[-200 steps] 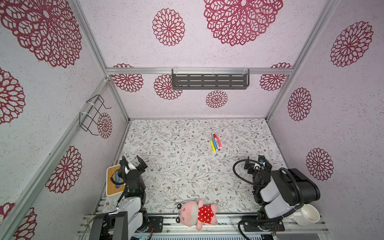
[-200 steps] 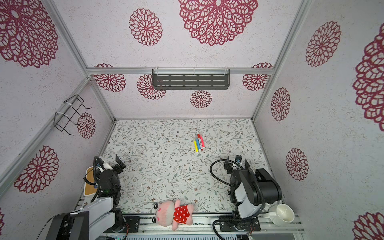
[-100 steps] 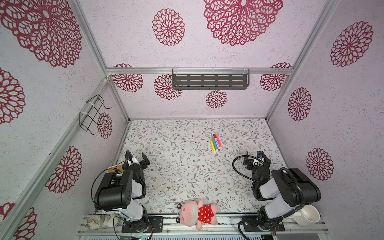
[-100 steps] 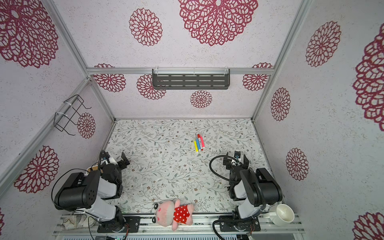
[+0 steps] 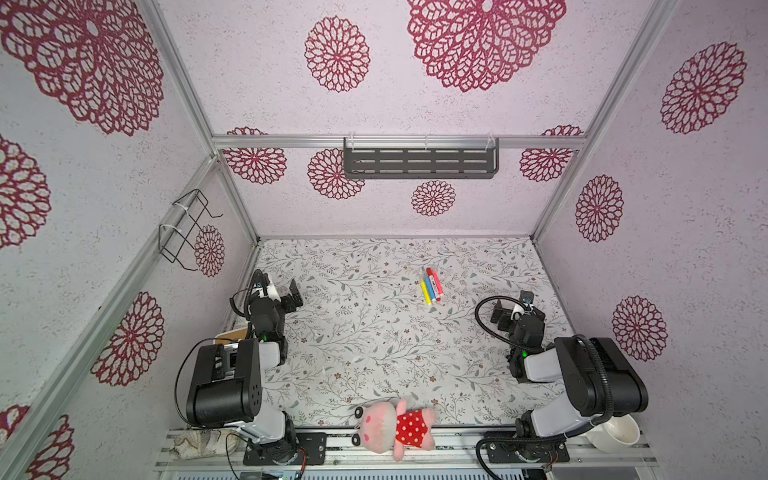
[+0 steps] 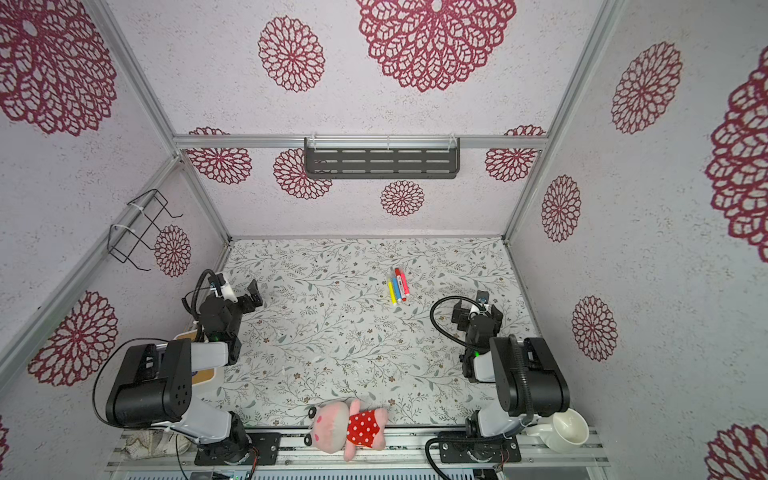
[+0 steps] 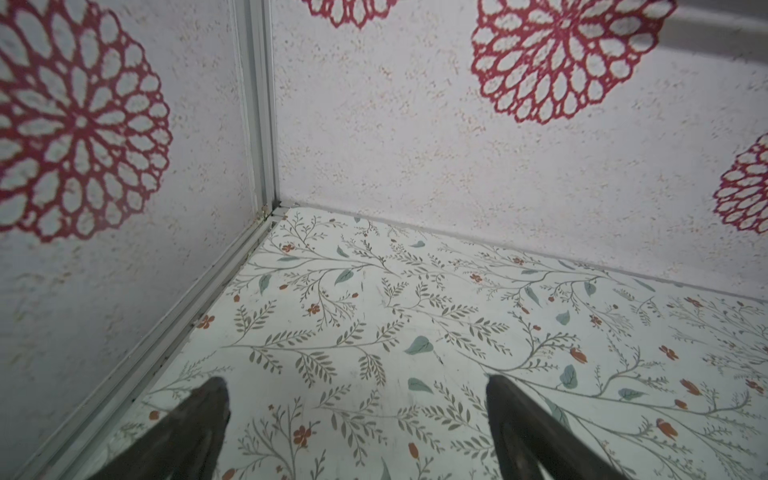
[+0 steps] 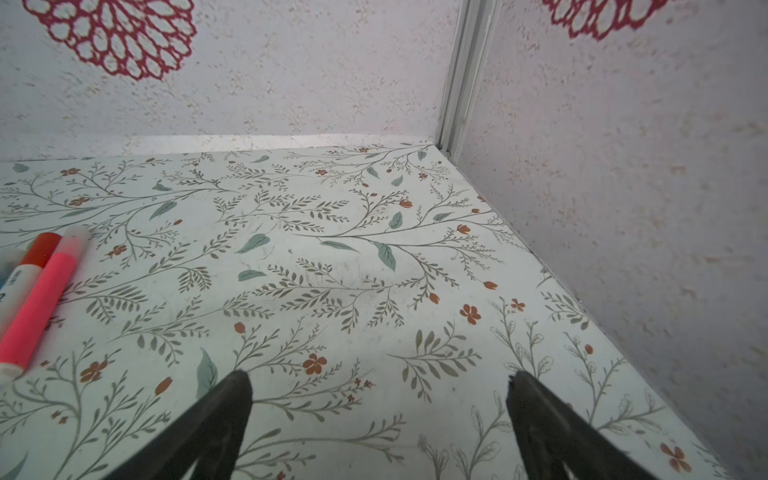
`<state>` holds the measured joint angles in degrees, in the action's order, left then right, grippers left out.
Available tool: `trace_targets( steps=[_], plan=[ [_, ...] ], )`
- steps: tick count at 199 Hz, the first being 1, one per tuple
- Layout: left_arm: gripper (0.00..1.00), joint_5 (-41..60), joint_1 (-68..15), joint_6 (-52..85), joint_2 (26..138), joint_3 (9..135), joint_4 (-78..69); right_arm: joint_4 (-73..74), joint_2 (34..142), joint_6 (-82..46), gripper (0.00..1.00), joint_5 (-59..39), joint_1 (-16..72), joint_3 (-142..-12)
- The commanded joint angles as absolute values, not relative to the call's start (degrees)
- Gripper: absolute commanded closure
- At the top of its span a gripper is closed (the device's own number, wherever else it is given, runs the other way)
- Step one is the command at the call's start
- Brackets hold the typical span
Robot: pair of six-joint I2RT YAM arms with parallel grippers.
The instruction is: Insert the pens into the pen caps
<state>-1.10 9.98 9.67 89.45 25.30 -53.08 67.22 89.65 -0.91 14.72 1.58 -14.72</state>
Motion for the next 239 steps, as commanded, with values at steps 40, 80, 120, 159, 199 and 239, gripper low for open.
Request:
trace_targets(
  steps=[40, 80, 120, 159, 199, 239],
  plan=[
    [0.01, 0.3, 10.2, 8.4, 88.7, 24.3, -49.4, 68.5, 88.0, -2.0, 0.01, 13.7, 1.5, -14.7],
    [0.01, -1.9, 9.1, 7.7, 88.8, 24.3, -49.5, 68.6, 87.9, -1.8, 0.01, 13.8, 1.5, -14.6],
    [0.01, -2.1, 9.0, 7.6, 88.8, 24.3, -49.6, 68.6, 88.0, -1.8, 0.01, 13.9, 1.6, -14.7],
    [0.01, -1.8, 9.1, 7.8, 88.9, 24.6, -49.3, 68.6, 88.0, -1.8, 0.01, 13.8, 1.6, -14.6],
    [0.01, -1.7, 9.1, 7.8, 88.9, 24.5, -49.2, 68.6, 88.0, -1.8, 0.01, 13.8, 1.6, -14.7],
    [0.01, -1.6, 9.1, 7.8, 89.2, 24.9, -48.7, 68.6, 88.0, -1.8, 0.01, 13.9, 1.6, -14.6]
  ],
)
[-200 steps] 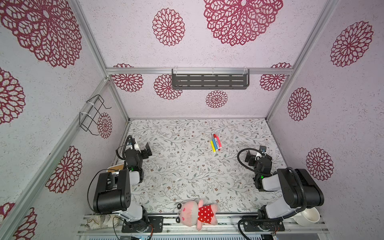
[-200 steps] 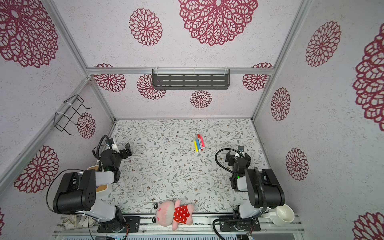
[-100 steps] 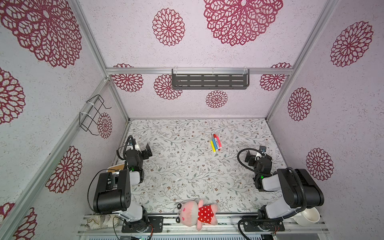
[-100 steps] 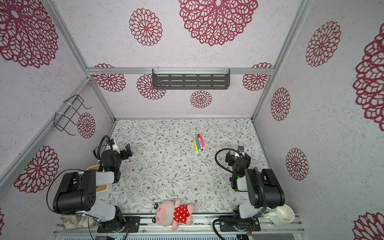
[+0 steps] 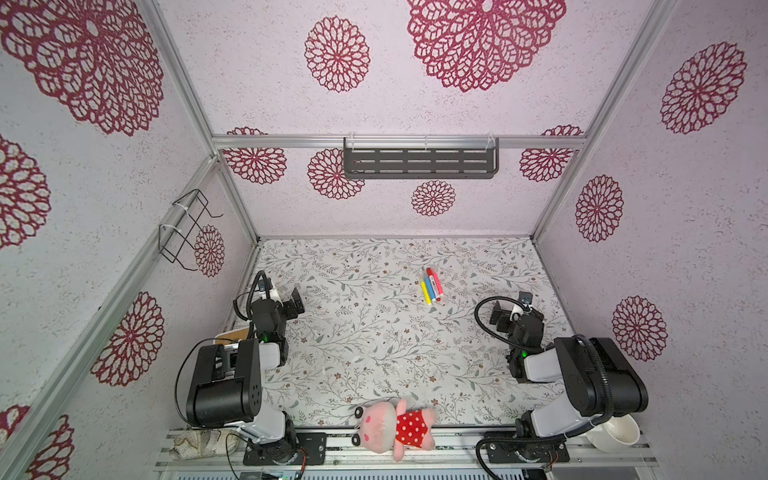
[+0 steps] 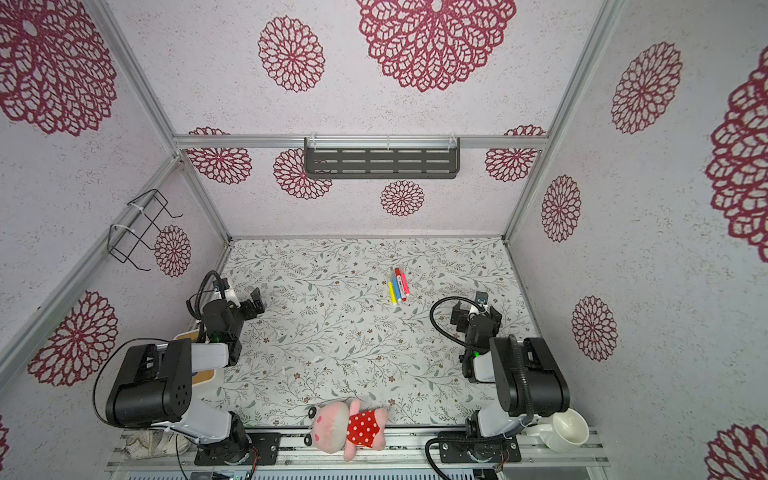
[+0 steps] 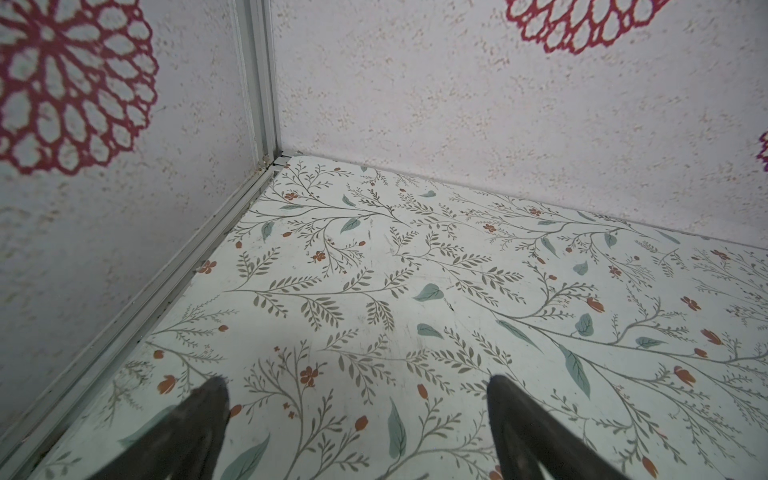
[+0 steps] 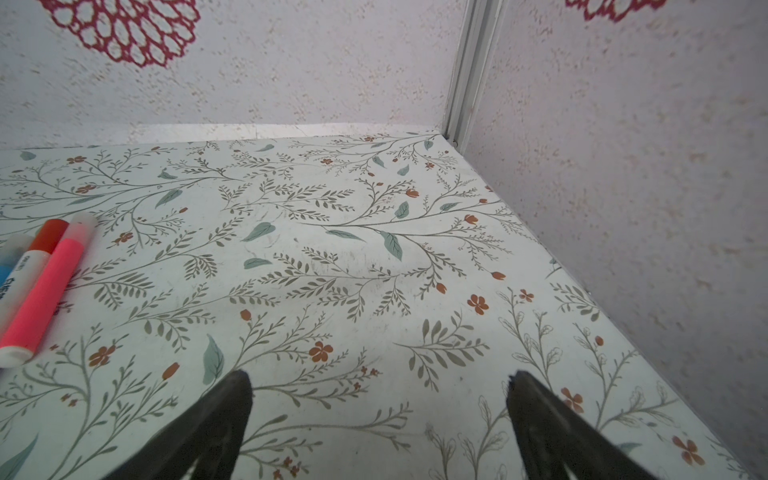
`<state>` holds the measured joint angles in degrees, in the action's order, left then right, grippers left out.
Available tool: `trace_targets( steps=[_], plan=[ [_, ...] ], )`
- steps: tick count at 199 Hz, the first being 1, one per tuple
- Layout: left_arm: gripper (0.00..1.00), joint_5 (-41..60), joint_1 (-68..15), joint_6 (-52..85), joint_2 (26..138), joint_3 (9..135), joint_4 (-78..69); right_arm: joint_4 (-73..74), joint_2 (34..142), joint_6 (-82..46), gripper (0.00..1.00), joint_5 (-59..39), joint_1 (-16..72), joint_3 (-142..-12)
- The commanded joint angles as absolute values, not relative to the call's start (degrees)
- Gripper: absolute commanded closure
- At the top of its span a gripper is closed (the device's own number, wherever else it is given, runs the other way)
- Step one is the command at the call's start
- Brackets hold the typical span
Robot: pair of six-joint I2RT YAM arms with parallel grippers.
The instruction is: Insert the pens into the pen caps
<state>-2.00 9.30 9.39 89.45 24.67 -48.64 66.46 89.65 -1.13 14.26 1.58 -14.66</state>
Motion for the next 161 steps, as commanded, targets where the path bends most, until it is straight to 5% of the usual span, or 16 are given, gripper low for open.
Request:
trace_targets(
  steps=[1, 161],
  plan=[
    [0.01, -1.7, 9.1, 7.8, 89.2, 24.9, -48.8, 68.6, 88.0, -1.8, 0.01, 13.9, 1.6, -14.6],
    [0.01, -1.6, 9.2, 7.8, 88.9, 24.6, -49.1, 68.6, 88.0, -1.8, 0.01, 13.9, 1.6, -14.6]
  ],
)
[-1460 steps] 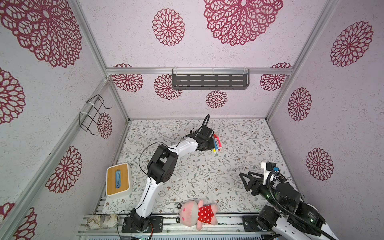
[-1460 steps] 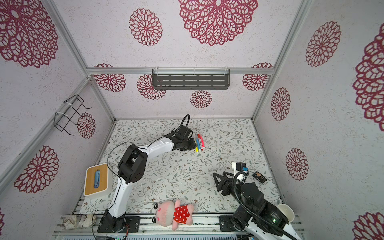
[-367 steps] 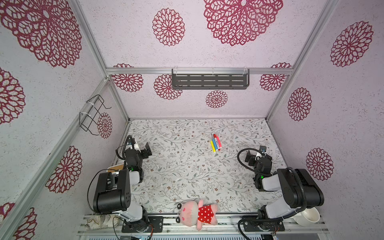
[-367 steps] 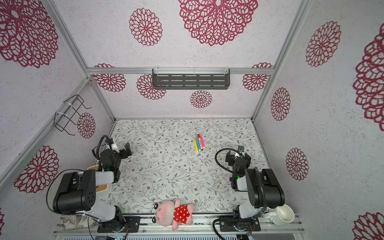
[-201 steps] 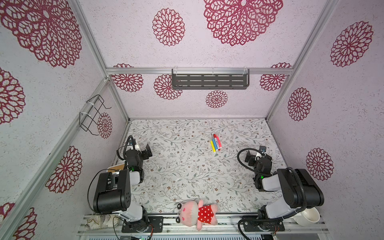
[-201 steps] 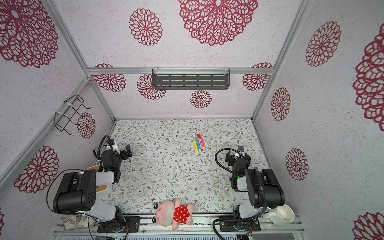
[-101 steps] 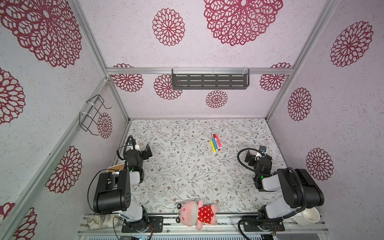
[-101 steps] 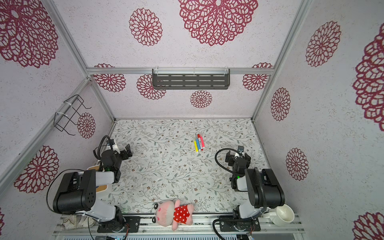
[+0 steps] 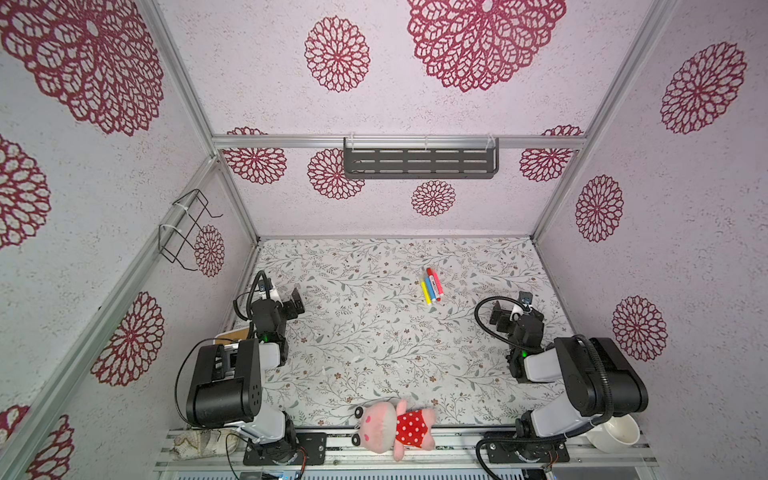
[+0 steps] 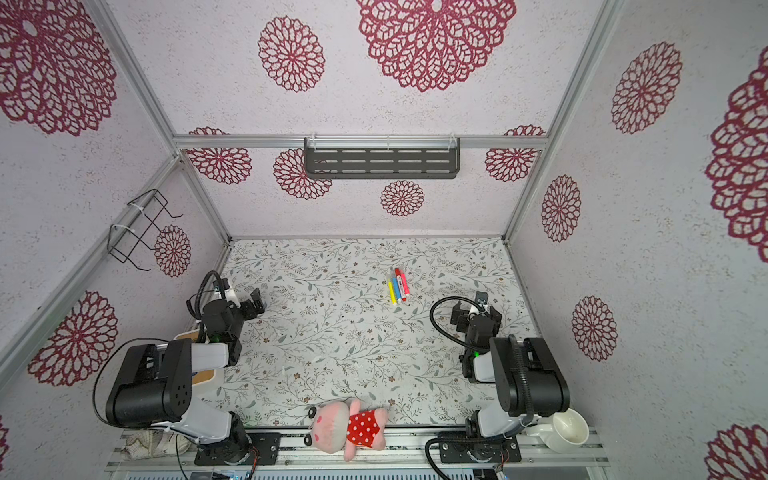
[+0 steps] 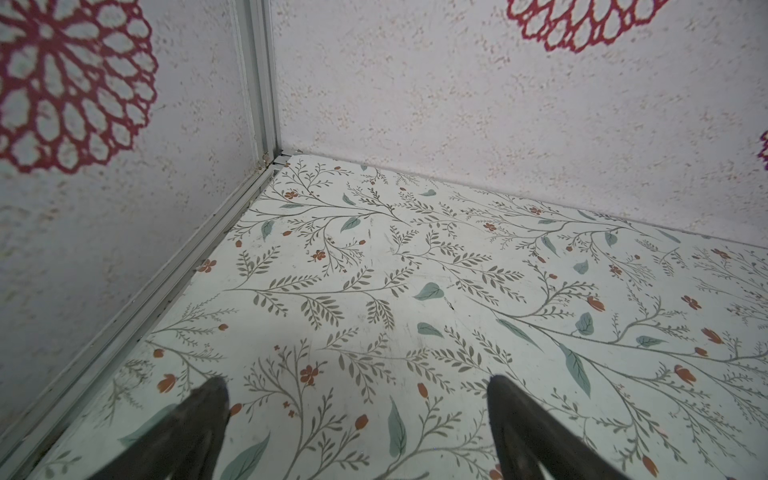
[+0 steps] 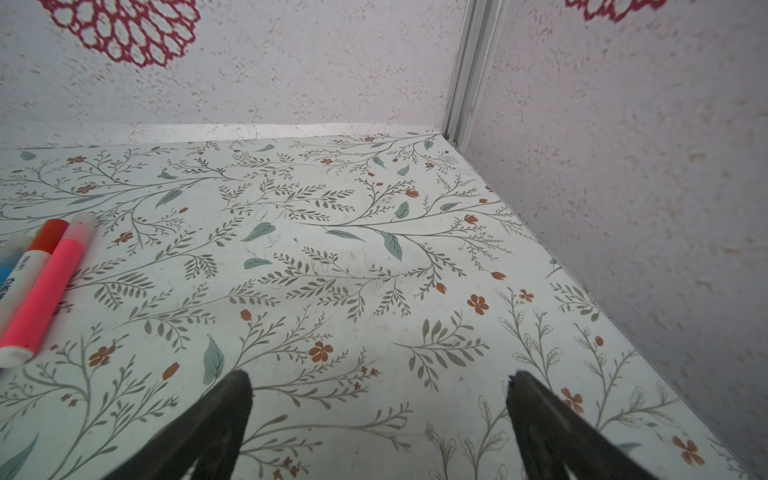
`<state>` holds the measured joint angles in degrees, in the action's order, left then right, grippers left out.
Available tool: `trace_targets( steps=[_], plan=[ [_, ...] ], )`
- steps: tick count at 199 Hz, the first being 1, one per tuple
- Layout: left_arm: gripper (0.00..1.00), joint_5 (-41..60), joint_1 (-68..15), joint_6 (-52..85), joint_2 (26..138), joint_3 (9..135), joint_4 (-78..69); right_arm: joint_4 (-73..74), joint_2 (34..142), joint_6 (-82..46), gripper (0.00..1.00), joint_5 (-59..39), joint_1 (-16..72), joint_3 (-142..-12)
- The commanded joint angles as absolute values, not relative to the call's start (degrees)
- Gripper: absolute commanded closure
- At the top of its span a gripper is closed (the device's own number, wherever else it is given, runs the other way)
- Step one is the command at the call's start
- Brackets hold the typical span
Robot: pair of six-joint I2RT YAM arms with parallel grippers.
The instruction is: Insert the pens into the pen caps
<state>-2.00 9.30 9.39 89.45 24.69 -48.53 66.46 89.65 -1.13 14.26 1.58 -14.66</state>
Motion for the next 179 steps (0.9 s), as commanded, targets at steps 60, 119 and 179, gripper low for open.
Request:
trace_targets(
  steps=[60, 119, 179],
  plan=[
    [0.01, -1.6, 9.2, 7.8, 88.9, 24.6, -49.2, 68.6, 88.0, -1.8, 0.01, 13.9, 1.6, -14.7],
    [0.01, -1.5, 9.2, 7.9, 88.9, 24.6, -49.2, 68.6, 88.0, -1.8, 0.01, 13.9, 1.5, -14.6],
    [0.01, -1.7, 9.2, 7.7, 89.6, 25.5, -48.1, 68.6, 88.0, -1.8, 0.01, 13.9, 1.6, -14.6]
  ],
)
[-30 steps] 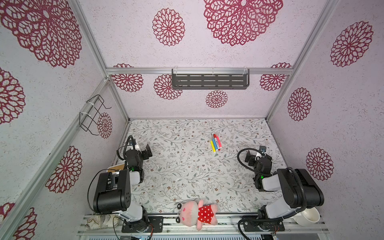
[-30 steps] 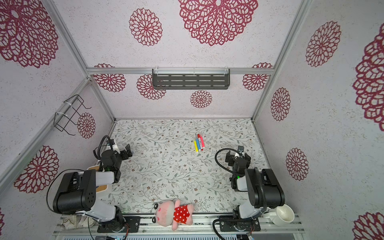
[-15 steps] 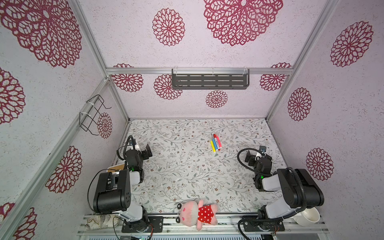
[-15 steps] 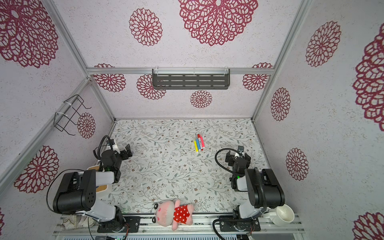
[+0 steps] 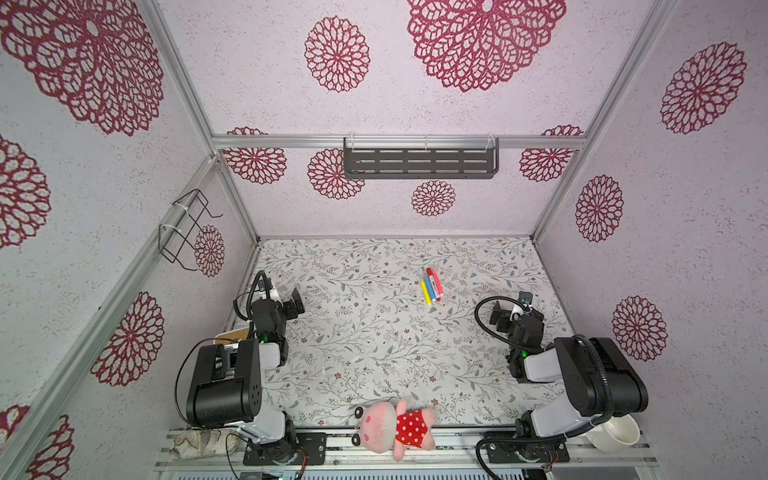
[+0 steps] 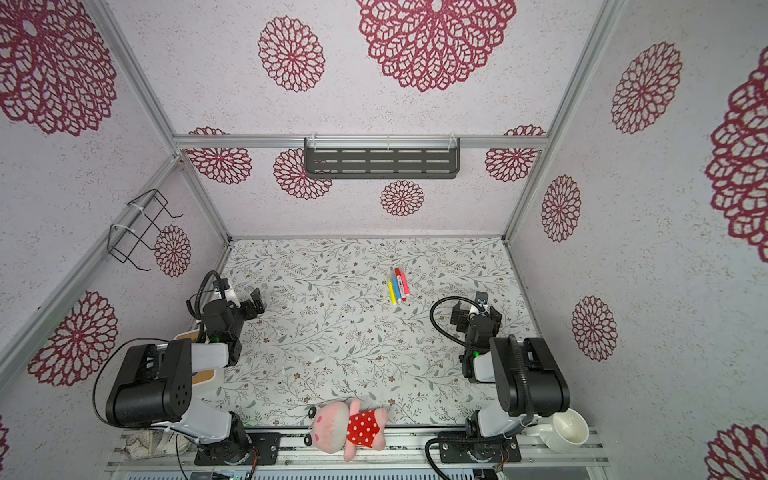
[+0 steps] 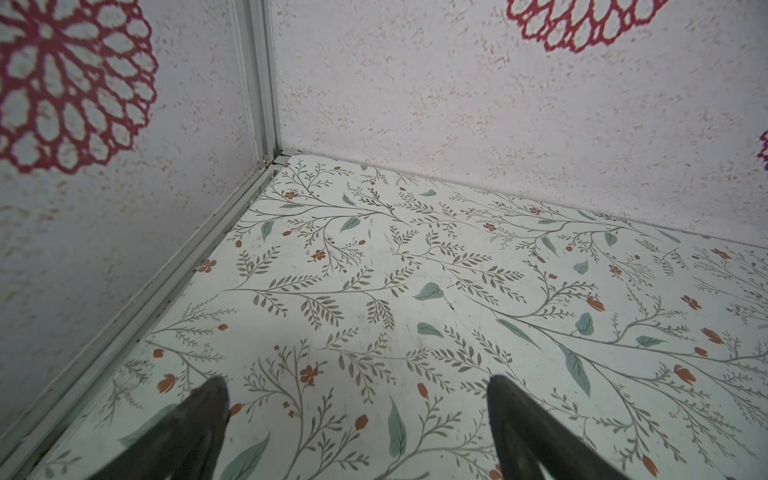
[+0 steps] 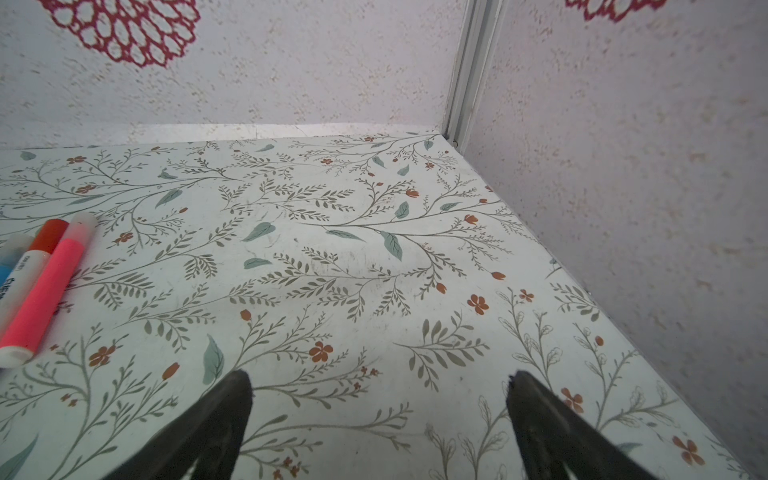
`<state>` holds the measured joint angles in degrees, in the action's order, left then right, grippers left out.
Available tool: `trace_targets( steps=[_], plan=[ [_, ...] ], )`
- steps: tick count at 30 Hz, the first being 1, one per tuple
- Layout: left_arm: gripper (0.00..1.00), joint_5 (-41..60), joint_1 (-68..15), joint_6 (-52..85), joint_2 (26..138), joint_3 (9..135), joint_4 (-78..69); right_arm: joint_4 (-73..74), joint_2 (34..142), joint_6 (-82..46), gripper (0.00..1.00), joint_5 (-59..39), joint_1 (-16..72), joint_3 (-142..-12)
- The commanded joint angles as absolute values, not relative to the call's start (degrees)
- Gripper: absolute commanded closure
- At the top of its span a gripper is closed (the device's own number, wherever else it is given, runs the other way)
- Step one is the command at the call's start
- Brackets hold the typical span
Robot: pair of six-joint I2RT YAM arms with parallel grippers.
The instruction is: Insert the pens into the pen caps
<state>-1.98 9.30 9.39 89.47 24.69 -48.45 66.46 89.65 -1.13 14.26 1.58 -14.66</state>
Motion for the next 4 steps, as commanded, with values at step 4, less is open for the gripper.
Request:
trace_targets(
  steps=[4],
  plan=[
    [0.01, -1.5, 9.2, 7.9, 88.9, 24.6, -49.1, 68.6, 88.0, -1.8, 0.01, 13.9, 1.6, -14.5]
  ],
)
